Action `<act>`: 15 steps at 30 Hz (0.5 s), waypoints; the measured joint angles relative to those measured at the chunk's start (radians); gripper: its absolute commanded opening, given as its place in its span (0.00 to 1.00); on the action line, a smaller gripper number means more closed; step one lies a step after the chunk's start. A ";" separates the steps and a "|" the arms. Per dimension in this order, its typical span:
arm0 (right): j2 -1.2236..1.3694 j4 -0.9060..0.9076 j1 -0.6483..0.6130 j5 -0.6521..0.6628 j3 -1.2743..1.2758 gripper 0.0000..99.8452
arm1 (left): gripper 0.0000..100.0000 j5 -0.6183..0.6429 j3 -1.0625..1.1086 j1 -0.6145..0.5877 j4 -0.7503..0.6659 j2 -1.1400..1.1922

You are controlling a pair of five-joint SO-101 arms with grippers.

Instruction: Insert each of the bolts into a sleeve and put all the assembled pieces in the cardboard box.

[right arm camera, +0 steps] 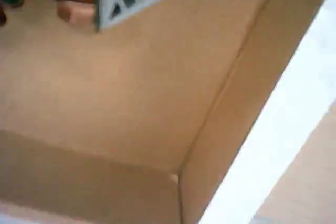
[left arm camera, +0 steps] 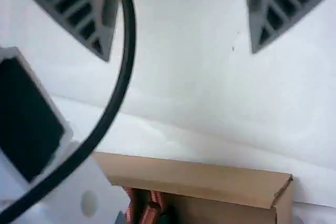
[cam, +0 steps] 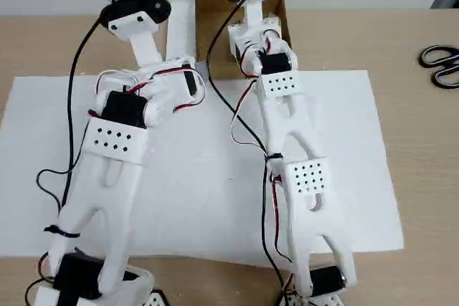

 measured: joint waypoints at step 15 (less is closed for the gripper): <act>0.000 0.413 -0.018 0.000 -0.315 0.27 | 0.16 0.000 0.000 0.000 0.000 0.000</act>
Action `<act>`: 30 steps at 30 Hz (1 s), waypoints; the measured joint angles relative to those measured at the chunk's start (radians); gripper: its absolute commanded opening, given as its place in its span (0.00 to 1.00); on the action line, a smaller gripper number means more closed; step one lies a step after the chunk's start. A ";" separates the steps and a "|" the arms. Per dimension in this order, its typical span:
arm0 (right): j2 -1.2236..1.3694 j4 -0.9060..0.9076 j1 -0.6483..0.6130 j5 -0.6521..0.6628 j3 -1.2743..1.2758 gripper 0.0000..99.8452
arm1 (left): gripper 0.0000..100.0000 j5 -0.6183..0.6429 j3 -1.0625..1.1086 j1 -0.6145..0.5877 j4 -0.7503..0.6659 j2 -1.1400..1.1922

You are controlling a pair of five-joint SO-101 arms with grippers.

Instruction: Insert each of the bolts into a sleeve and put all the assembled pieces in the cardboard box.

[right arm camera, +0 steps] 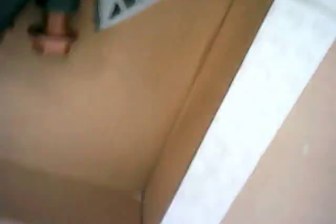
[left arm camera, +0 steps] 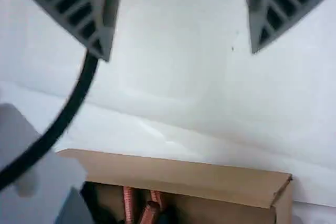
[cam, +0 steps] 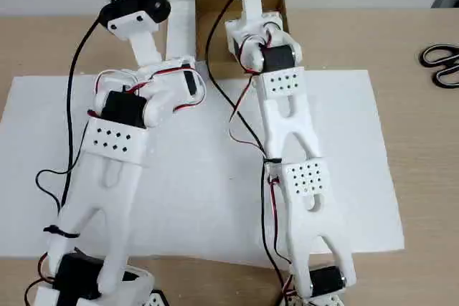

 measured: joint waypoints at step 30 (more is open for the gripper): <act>-0.695 0.582 -0.025 -0.034 0.164 0.27 | 0.10 -0.140 0.000 0.000 0.166 -0.489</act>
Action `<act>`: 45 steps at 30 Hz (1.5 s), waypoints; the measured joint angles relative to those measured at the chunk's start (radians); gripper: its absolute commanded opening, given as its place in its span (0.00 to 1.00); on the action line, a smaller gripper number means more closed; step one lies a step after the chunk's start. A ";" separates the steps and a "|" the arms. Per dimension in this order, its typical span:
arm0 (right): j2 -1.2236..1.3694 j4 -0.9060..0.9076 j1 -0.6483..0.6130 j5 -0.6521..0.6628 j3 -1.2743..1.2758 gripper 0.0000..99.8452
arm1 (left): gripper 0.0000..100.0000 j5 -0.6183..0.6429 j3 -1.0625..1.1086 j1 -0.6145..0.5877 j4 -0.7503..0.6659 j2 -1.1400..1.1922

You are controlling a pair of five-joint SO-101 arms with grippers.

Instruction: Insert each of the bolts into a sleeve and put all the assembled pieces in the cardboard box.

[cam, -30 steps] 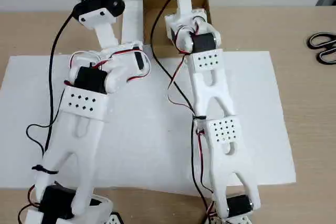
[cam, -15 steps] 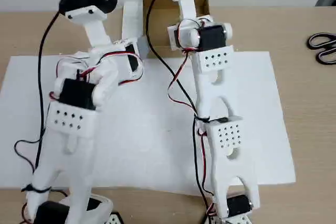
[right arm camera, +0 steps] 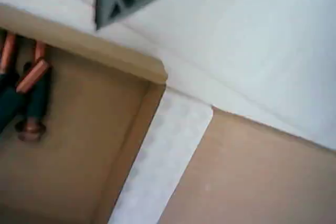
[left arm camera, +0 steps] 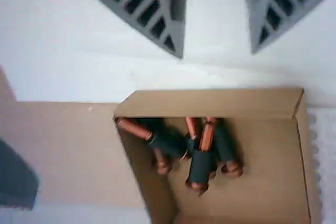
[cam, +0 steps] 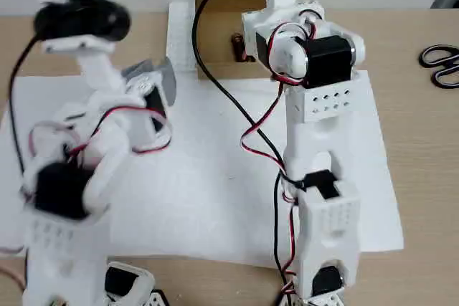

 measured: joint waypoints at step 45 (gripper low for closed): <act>-2.277 -0.250 0.308 -0.058 2.366 0.27 | 0.04 -0.017 0.718 -0.252 0.132 -1.096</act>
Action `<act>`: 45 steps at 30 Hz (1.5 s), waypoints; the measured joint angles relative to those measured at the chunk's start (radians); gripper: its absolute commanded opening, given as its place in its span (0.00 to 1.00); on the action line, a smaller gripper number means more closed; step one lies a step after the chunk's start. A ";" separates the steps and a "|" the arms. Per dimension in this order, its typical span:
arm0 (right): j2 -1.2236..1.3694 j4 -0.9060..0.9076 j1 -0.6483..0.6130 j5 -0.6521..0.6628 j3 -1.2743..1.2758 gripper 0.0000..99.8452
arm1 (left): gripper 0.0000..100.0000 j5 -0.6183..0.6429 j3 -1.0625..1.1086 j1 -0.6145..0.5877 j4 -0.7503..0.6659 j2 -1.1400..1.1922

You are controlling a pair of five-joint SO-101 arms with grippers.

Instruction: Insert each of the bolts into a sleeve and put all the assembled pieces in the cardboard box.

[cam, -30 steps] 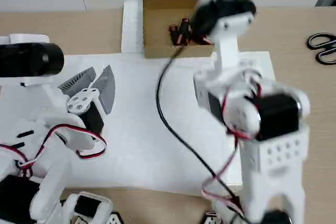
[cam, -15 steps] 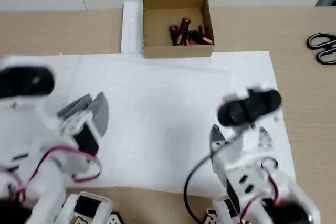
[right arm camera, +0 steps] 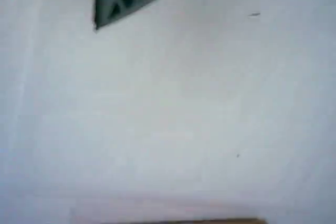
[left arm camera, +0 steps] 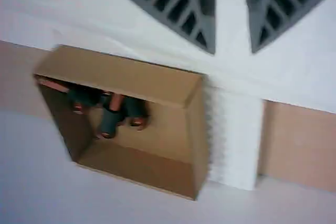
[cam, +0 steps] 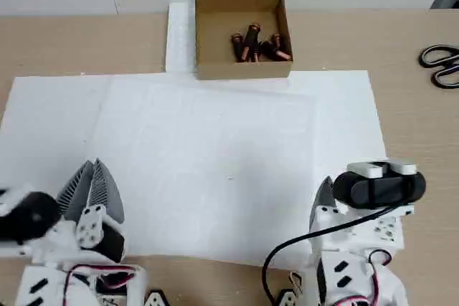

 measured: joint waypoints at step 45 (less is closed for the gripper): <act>-0.021 -0.083 0.035 0.020 0.474 0.00 | 0.01 -0.135 0.594 -0.029 -0.083 -0.006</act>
